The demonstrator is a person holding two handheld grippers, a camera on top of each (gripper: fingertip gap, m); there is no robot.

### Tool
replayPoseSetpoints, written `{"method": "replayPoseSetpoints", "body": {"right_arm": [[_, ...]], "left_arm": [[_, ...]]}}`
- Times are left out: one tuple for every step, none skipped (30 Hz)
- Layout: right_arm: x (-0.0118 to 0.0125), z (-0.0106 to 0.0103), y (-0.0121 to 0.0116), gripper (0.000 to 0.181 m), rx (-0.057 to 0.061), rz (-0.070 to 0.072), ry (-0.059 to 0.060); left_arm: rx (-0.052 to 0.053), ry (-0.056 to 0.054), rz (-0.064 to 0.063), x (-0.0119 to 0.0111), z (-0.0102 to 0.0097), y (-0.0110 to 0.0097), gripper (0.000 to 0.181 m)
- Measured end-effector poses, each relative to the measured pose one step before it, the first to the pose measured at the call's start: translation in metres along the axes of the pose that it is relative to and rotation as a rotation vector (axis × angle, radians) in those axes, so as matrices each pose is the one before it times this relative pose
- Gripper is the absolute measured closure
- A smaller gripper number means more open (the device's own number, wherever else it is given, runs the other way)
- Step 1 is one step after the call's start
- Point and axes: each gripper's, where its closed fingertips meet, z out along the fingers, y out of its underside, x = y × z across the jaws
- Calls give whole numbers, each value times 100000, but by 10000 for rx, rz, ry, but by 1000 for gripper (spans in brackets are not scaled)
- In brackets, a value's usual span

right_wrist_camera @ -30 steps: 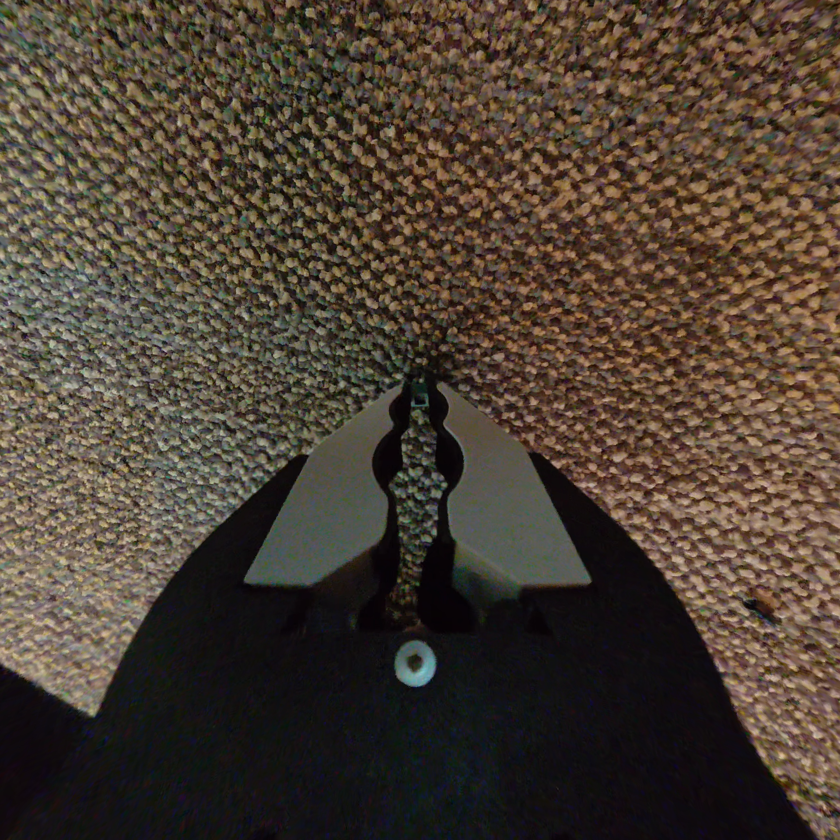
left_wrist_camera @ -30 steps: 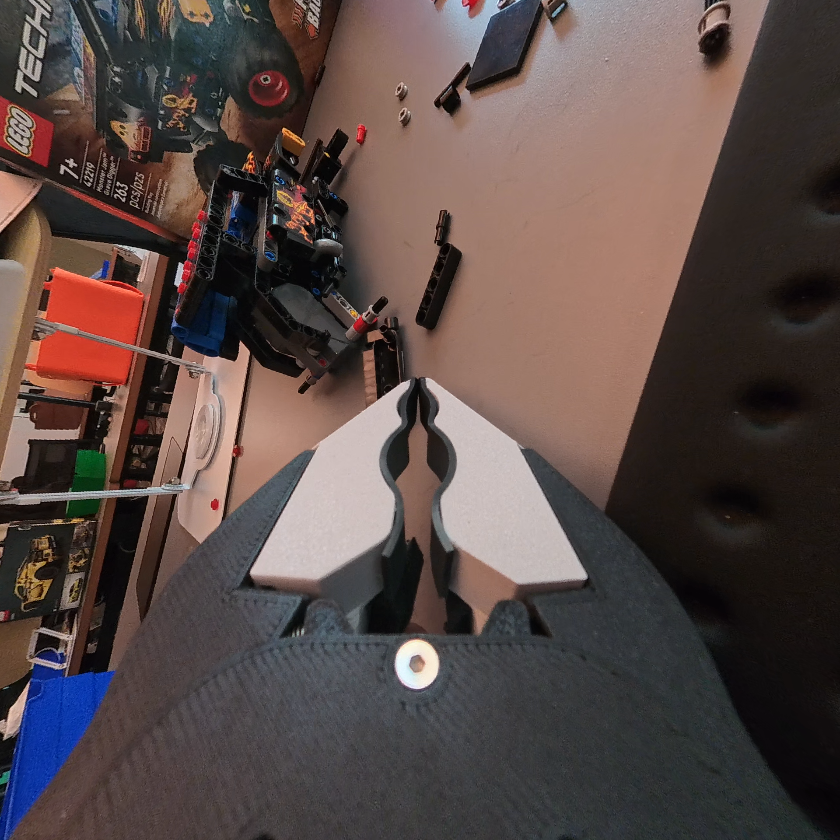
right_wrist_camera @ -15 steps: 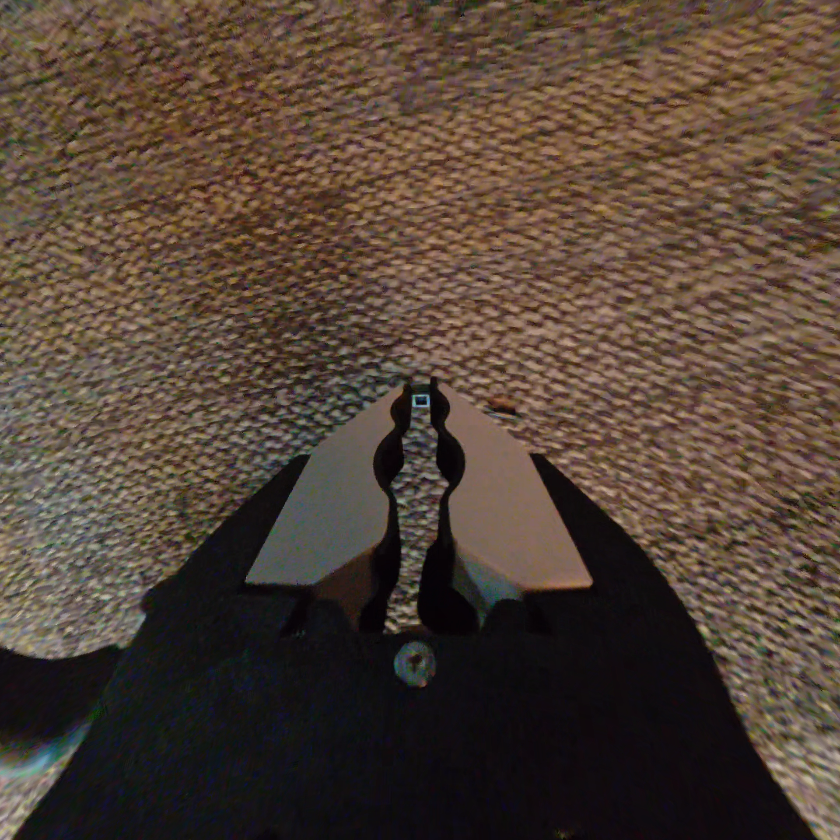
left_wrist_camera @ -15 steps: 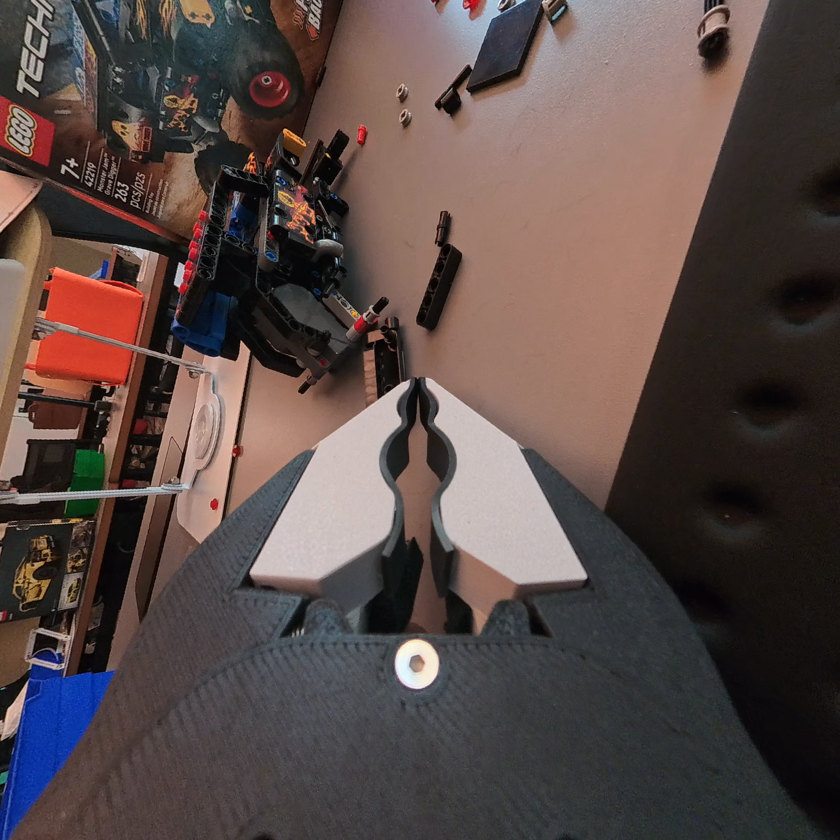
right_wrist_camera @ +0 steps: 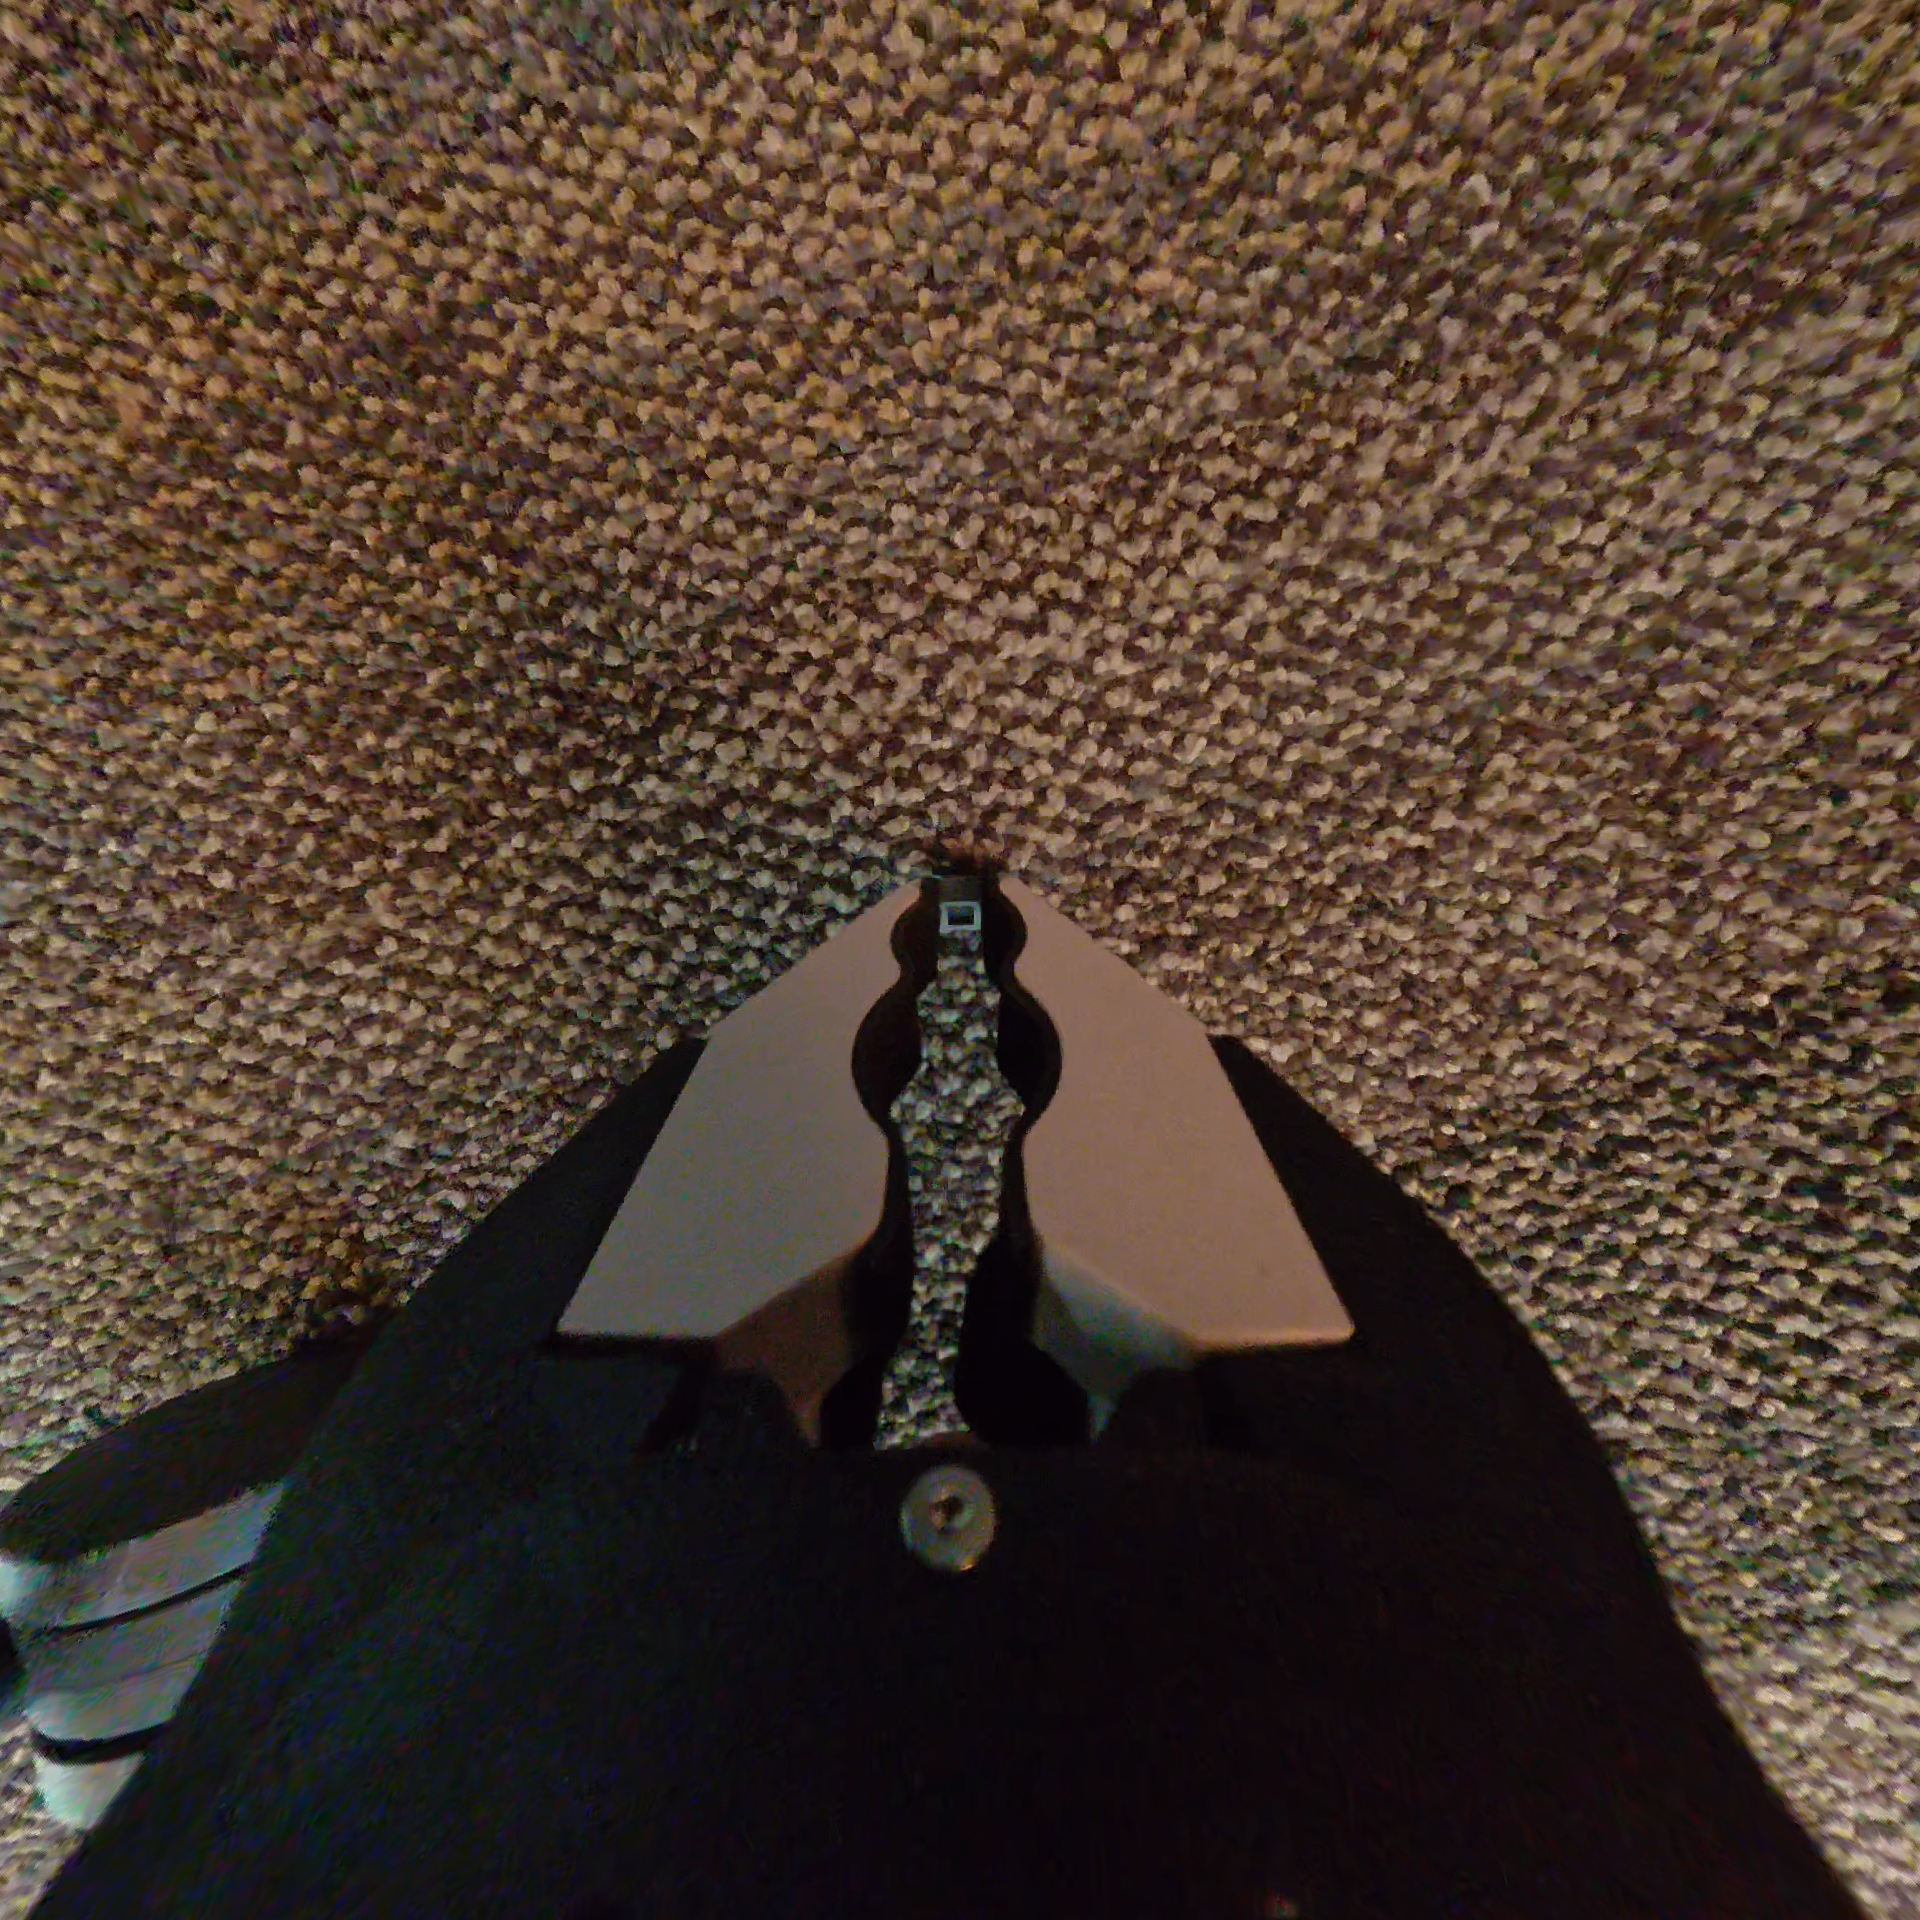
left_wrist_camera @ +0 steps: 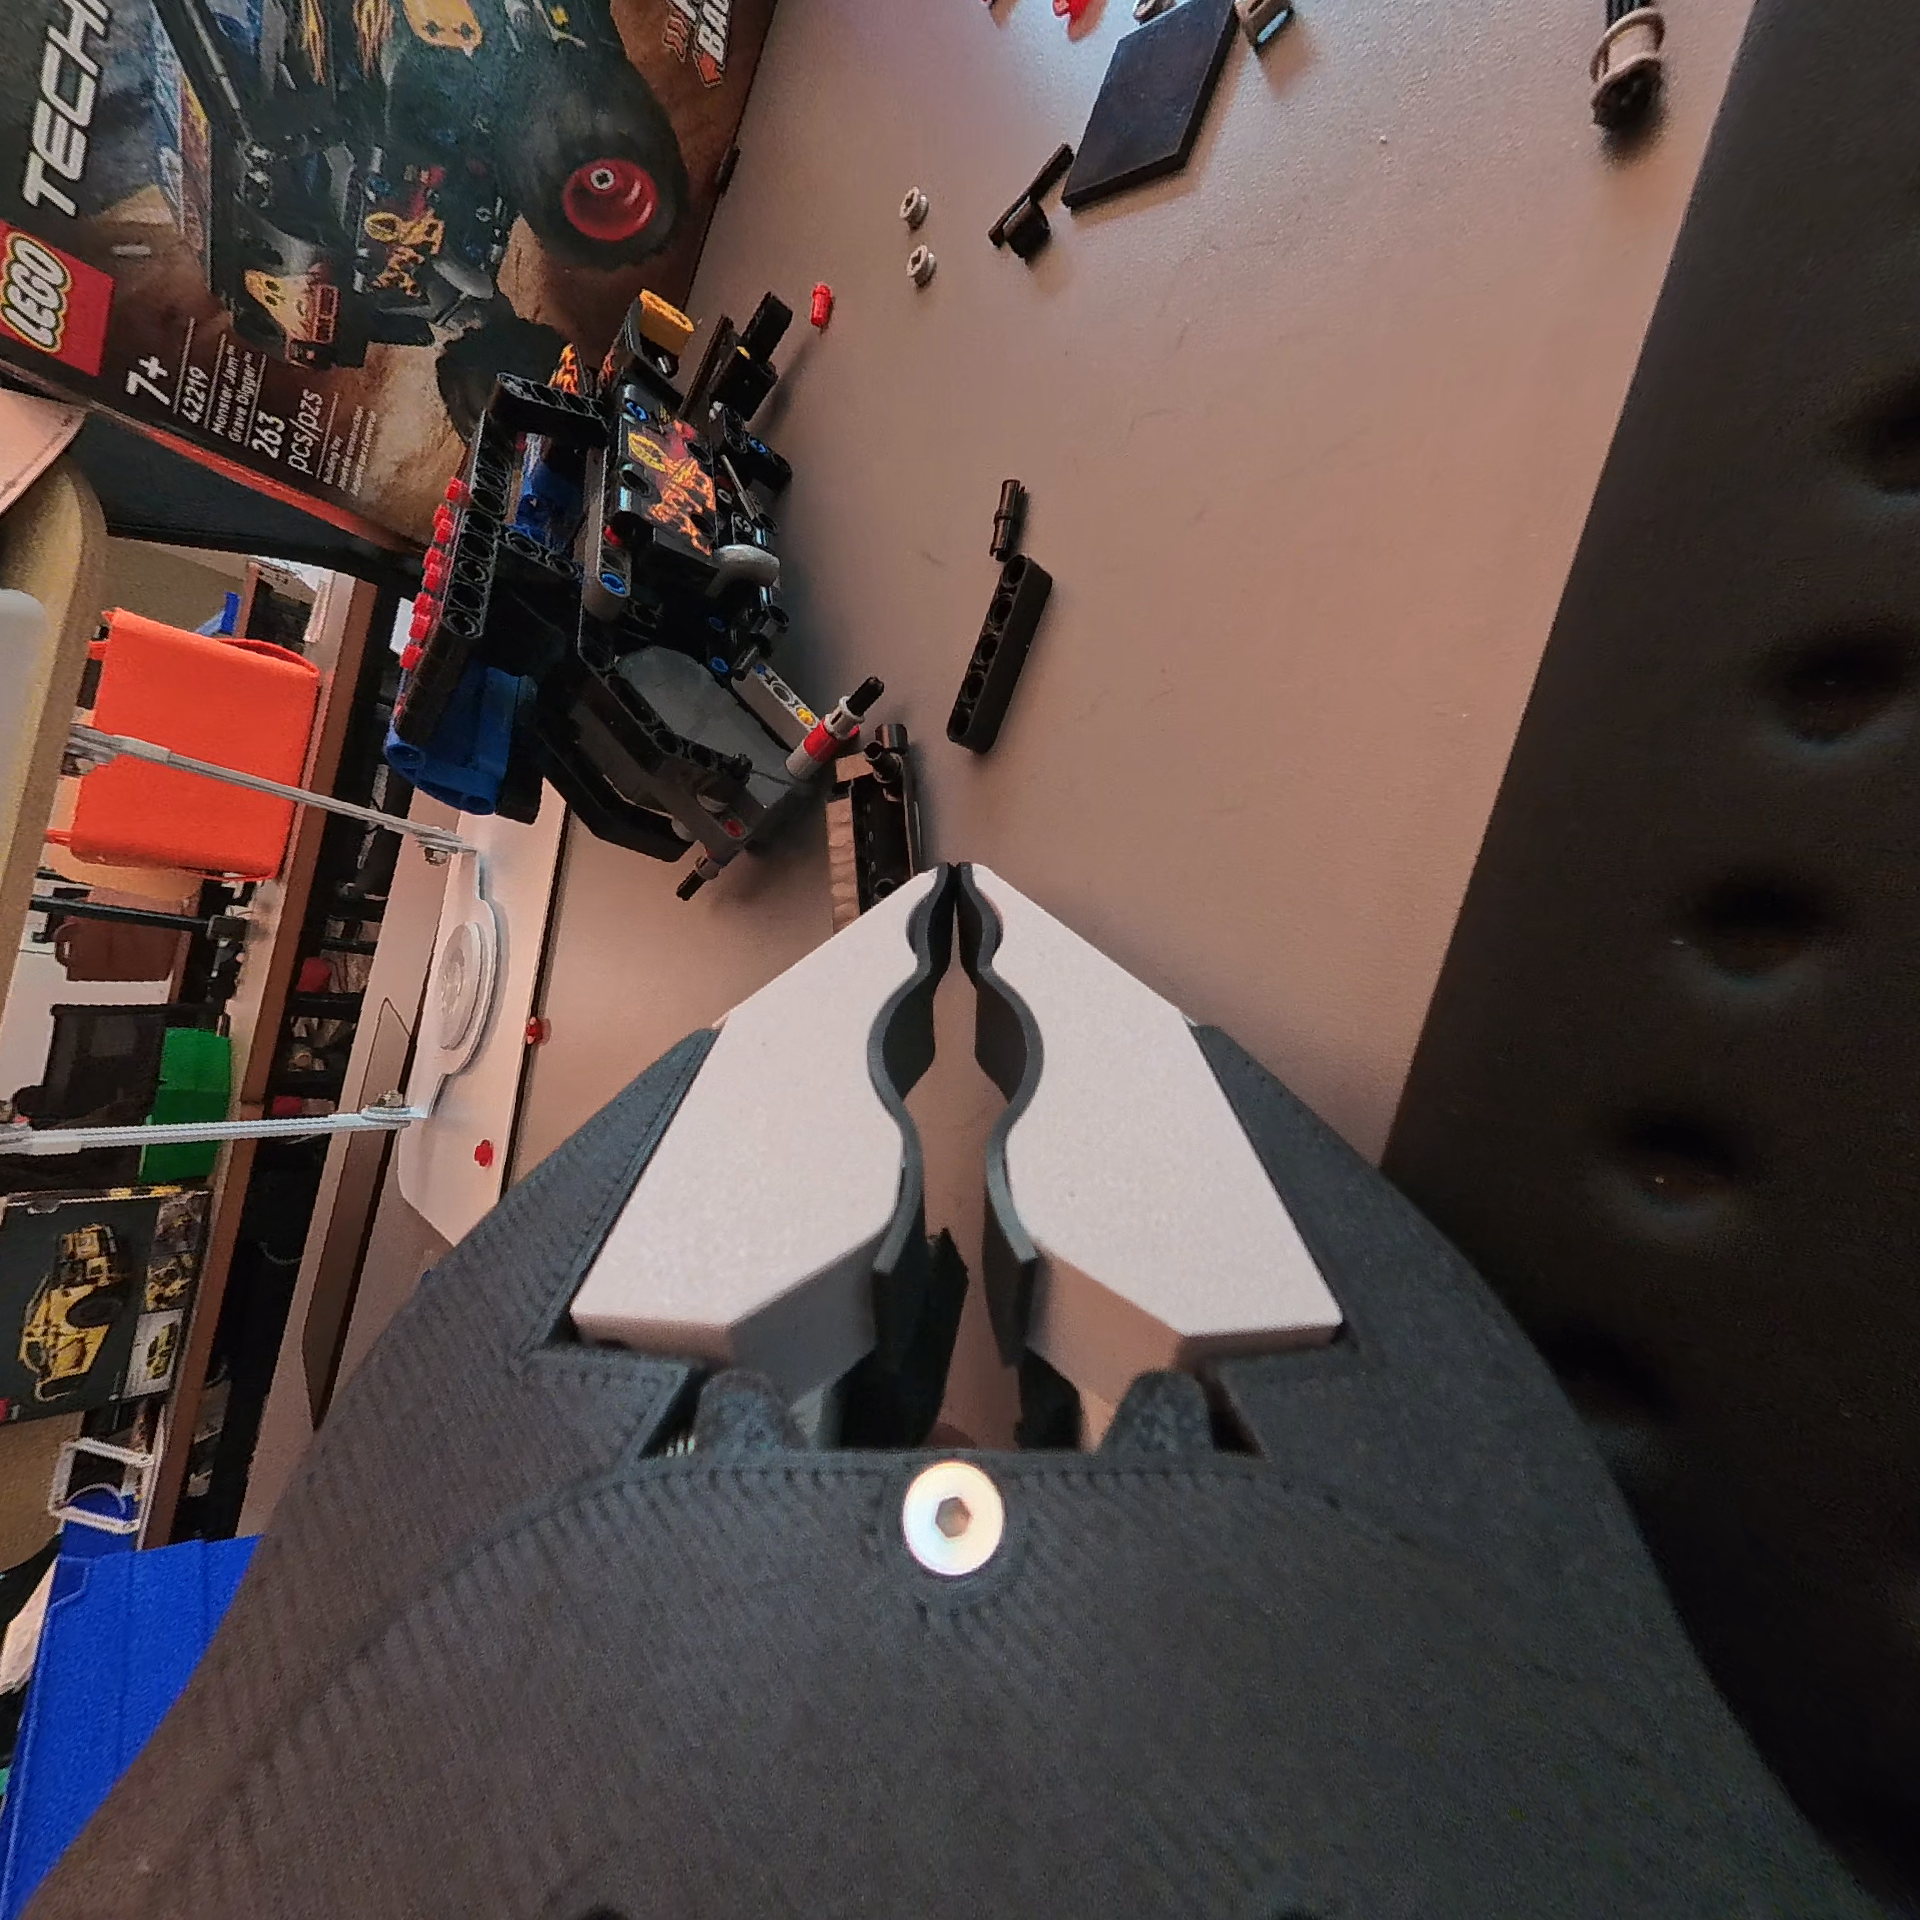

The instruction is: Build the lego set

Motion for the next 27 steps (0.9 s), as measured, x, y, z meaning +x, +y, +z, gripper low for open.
{"method": "replayPoseSetpoints", "body": {"right_arm": [[-8, -116, -85, 176, 18, 9, -26], [19, -238, -103, 176, 43, 53, -19], [57, -396, -112, 176, 42, 55, 5], [158, -635, -191, 176, 55, 73, 40], [291, -973, -474, 176, 134, 121, 102], [401, -1317, -770, 176, 209, 130, 144], [420, -1574, -937, 175, 216, 44, 156], [540, -1845, -1119, 176, 208, -26, 181], [668, -2106, -1390, 175, 265, 52, 179], [858, -2391, -1723, 176, 328, 123, 174], [1032, -2573, -2003, 176, 333, 84, 213], [1317, -2807, -2361, 176, 378, 56, 297], [1539, -3005, -2794, 175, 418, 86, 286], [1667, -3099, -3207, 175, 455, 42, 262], [1902, -3106, -3534, 175, 457, 9, 282], [2076, -3039, -3877, 175, 510, 15, 271], [2279, -2915, -4194, 175, 587, 29, 287], [2491, -2724, -4484, 175, 655, -52, 370], [2704, -2423, -4652, 175, 702, -226, 468], [2787, -1870, -4378, 175, 579, -272, 447], [2786, -1365, -4091, 175, 545, -278, 424], [2799, -998, -3935, 175, 616, -306, 441], [2776, -547, -3509, 175, 534, -252, 430], [2607, 163, -2523, 175, 196, -139, 314], [2239, 767, -1307, 176, -253, -68, 143], [2067, 1150, -465, 175, -464, -130, 153], [1774, 1476, 148, 175, -573, -128, 78]], "left_arm": [[-8, 5, -15, -2, -7, -1, 181], [-5, 2, 7, -5, 19, 7, 181], [-5, 20, 0, 62, -14, 28, 181], [0, 42, -40, 49, 8, 24, 181], [-8, 54, -63, 51, 76, 23, 181], [-9, 44, -51, 15, 59, 37, 181], [5, 38, -51, 27, 39, 39, 181], [-8, 41, -57, 57, -11, 30, 181], [-21, 18, -21, 23, 28, 47, 181], [9, -9, -7, -4, 24, 4, 181], [14, -21, 0, -55, 24, 1, 181], [1, -11, 1, -5, -3, 6, 181], [-20, 6, -18, -21, 26, 40, 181], [-20, 17, -35, 7, 16, 51, 181], [-39, 22, -58, 4, 31, 62, 181], [-52, 13, -48, 7, 65, 101, 181], [-48, 4, -30, 1, 30, 92, 181], [-43, -9, -32, -39, 35, 92, 181], [-24, -32, -8, -44, 32, 48, 181], [1, -34, 18, -42, 3, 11, 181], [7, -9, 20, -3, -37, 3, 181], [17, 22, -5, 38, 40, -19, 181], [12, 40, -40, 29, 32, 8, 181], [7, 25, -42, 19, 62, -12, 181], [-12, 16, -22, 20, 39, 46, 181], [-4, 4, -17, -4, 53, 33, 181], [16, -3, 0, -12, 1, -4, 181]]}}
